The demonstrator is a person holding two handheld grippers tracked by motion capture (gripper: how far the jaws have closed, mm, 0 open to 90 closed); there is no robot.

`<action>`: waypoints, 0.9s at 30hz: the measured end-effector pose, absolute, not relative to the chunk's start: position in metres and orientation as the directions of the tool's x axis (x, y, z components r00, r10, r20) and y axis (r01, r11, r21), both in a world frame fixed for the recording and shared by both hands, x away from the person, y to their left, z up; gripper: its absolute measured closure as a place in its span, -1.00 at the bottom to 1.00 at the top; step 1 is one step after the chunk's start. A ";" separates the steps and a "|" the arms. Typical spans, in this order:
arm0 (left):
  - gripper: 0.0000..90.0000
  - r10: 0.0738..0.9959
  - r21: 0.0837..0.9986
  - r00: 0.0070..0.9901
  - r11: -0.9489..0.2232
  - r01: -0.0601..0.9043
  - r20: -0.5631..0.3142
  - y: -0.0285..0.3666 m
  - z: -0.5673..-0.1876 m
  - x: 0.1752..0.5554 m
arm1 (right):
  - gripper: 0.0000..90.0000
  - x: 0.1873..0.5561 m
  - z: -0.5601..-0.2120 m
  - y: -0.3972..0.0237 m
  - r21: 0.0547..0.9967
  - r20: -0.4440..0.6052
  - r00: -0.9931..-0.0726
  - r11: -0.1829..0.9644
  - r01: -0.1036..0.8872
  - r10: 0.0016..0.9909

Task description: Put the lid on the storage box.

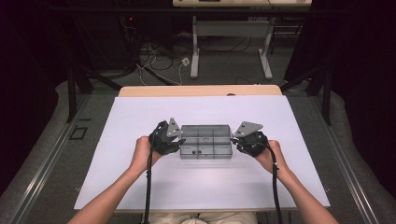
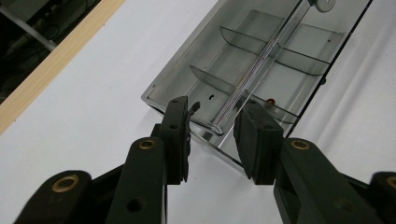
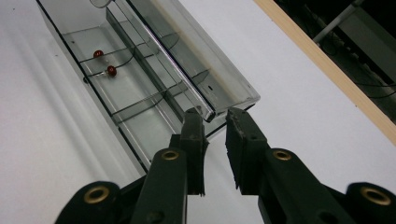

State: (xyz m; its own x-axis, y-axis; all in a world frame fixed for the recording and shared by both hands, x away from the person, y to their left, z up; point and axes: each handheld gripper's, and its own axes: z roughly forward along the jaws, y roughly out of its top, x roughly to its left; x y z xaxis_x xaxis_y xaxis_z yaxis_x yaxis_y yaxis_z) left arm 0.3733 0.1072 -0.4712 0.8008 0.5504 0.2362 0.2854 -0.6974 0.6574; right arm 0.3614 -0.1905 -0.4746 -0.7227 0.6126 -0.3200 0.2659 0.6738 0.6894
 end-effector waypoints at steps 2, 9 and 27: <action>0.44 0.550 0.656 0.801 -0.698 0.287 0.234 0.107 -0.473 0.372 | 0.72 0.360 -0.476 -0.191 0.691 -0.314 -0.727 0.672 0.266 0.611; 0.42 0.549 0.646 0.804 -0.703 0.298 0.226 0.107 -0.478 0.369 | 0.72 0.356 -0.482 -0.191 0.683 -0.313 -0.730 0.678 0.272 0.608; 0.39 0.536 0.615 0.809 -0.729 0.300 0.242 0.108 -0.498 0.360 | 0.70 0.348 -0.501 -0.190 0.656 -0.312 -0.739 0.698 0.287 0.597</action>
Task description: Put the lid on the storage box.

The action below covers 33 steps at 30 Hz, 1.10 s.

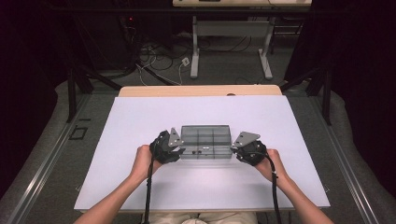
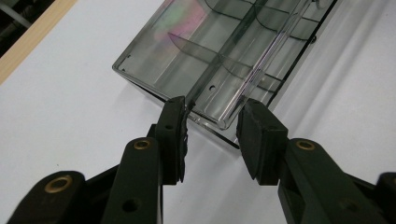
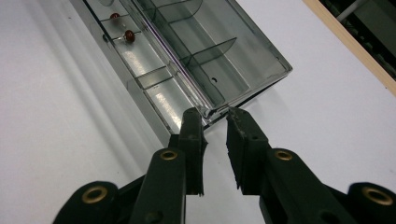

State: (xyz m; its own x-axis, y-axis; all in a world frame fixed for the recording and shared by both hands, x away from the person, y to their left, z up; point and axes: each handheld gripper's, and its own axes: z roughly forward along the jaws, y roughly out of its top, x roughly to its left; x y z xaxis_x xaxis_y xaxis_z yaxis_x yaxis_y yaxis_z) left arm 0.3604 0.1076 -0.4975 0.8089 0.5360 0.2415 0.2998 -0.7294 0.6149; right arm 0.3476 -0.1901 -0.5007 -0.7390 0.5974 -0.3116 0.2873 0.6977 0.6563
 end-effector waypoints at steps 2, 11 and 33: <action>0.39 0.536 0.612 0.809 -0.731 0.302 0.241 0.107 -0.500 0.359 | 0.70 0.348 -0.503 -0.190 0.654 -0.310 -0.743 0.700 0.287 0.594; -0.07 0.568 0.600 0.810 -0.702 0.384 0.145 0.113 -0.509 0.361 | 0.40 0.346 -0.514 -0.191 0.644 -0.274 -0.759 0.699 0.311 0.590; -0.66 0.610 0.586 0.787 -0.670 0.456 0.086 0.142 -0.507 0.335 | -0.65 0.327 -0.509 -0.207 0.666 -0.079 -0.770 0.609 0.432 0.633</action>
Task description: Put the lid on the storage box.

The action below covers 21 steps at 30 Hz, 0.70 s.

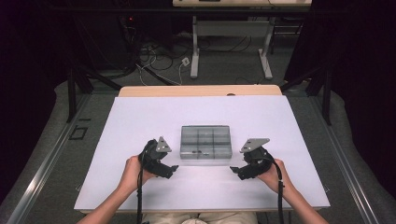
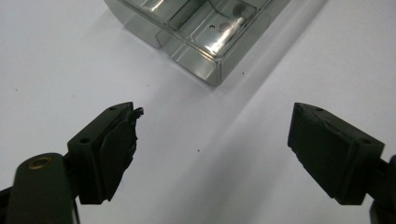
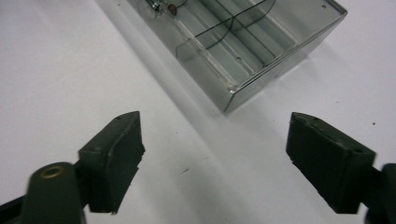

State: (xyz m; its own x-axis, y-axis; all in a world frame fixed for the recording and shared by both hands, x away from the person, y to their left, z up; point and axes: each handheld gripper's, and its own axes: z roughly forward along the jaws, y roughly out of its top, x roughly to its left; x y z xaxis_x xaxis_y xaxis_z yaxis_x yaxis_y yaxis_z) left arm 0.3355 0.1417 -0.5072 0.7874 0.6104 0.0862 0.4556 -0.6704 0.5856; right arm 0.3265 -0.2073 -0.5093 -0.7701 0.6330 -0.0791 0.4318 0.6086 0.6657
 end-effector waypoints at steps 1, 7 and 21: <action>-0.66 0.615 0.590 0.783 -0.666 0.456 0.089 0.143 -0.507 0.333 | -0.66 0.325 -0.509 -0.208 0.659 -0.075 -0.773 0.613 0.436 0.630; -0.74 0.624 0.583 0.775 -0.670 0.460 0.105 0.156 -0.505 0.321 | -0.79 0.314 -0.506 -0.212 0.664 -0.068 -0.774 0.607 0.437 0.630; -0.94 0.643 0.558 0.756 -0.674 0.485 0.119 0.183 -0.519 0.293 | -0.98 0.288 -0.515 -0.227 0.651 -0.068 -0.761 0.606 0.457 0.646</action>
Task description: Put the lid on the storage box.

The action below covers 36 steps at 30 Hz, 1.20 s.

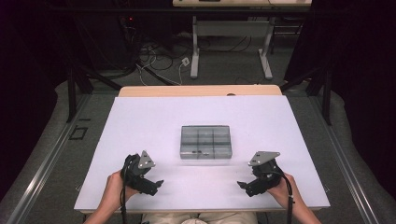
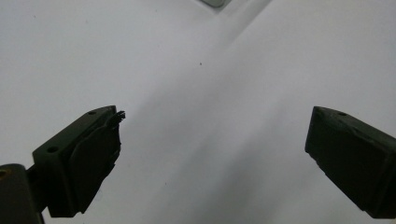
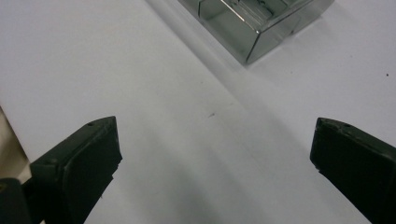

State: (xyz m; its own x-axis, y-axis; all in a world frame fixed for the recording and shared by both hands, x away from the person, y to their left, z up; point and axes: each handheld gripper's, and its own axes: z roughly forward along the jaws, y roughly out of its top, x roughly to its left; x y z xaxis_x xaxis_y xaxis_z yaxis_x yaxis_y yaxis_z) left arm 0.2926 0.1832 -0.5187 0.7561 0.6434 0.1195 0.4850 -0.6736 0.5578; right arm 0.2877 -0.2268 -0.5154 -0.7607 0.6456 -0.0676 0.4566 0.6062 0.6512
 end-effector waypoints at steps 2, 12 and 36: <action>-0.97 0.644 0.546 0.757 -0.676 0.495 0.112 0.186 -0.522 0.289 | -0.98 0.285 -0.518 -0.230 0.656 -0.075 -0.756 0.603 0.453 0.650; -1.00 0.657 0.532 0.745 -0.675 0.511 0.117 0.197 -0.534 0.278 | -0.99 0.272 -0.531 -0.249 0.656 -0.055 -0.727 0.574 0.490 0.684; -1.00 0.651 0.540 0.752 -0.672 0.507 0.103 0.193 -0.547 0.270 | -0.99 0.267 -0.545 -0.264 0.681 -0.032 -0.696 0.525 0.510 0.717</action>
State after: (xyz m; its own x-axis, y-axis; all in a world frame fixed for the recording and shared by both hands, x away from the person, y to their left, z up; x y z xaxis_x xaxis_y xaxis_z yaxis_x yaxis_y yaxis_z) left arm 0.2700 0.1932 -0.5471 0.7523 0.6507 0.1031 0.5071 -0.6719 0.5398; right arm 0.2673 -0.2638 -0.5447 -0.6962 0.7171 -0.0316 0.5099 0.5250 0.6815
